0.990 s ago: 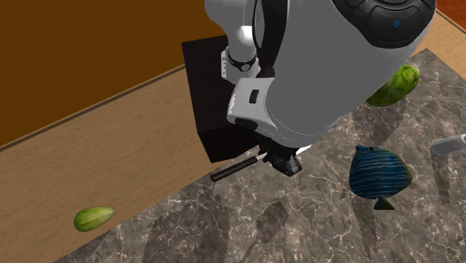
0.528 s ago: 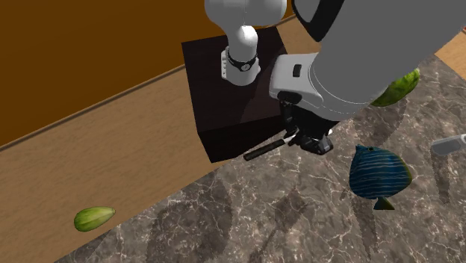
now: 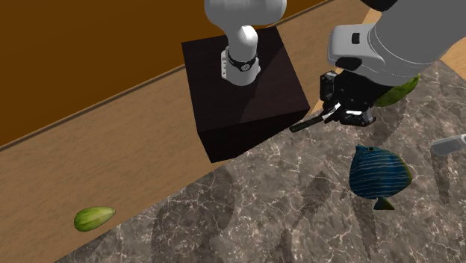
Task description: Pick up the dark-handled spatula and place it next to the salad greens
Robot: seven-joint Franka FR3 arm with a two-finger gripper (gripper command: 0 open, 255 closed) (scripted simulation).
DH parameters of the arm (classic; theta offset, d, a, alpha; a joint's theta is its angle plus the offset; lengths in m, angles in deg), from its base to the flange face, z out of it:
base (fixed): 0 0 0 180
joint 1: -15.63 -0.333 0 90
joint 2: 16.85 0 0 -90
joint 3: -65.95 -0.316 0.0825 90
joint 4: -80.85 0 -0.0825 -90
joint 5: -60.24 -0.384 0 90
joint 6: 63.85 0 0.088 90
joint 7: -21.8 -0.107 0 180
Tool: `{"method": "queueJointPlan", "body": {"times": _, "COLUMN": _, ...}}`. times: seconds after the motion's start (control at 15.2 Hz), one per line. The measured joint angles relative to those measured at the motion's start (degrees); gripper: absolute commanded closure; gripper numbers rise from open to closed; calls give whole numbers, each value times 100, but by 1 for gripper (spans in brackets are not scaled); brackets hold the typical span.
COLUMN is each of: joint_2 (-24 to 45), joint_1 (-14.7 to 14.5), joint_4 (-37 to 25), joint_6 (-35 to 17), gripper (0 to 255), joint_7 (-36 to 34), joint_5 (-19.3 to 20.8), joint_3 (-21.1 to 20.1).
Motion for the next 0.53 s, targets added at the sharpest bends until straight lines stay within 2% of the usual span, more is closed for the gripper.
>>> {"method": "queueJointPlan", "body": {"times": 0.53, "joint_2": -133, "joint_1": -441, "joint_4": -114, "joint_6": 194, "gripper": 255, "joint_7": -1087, "joint_5": -362, "joint_3": -803}}
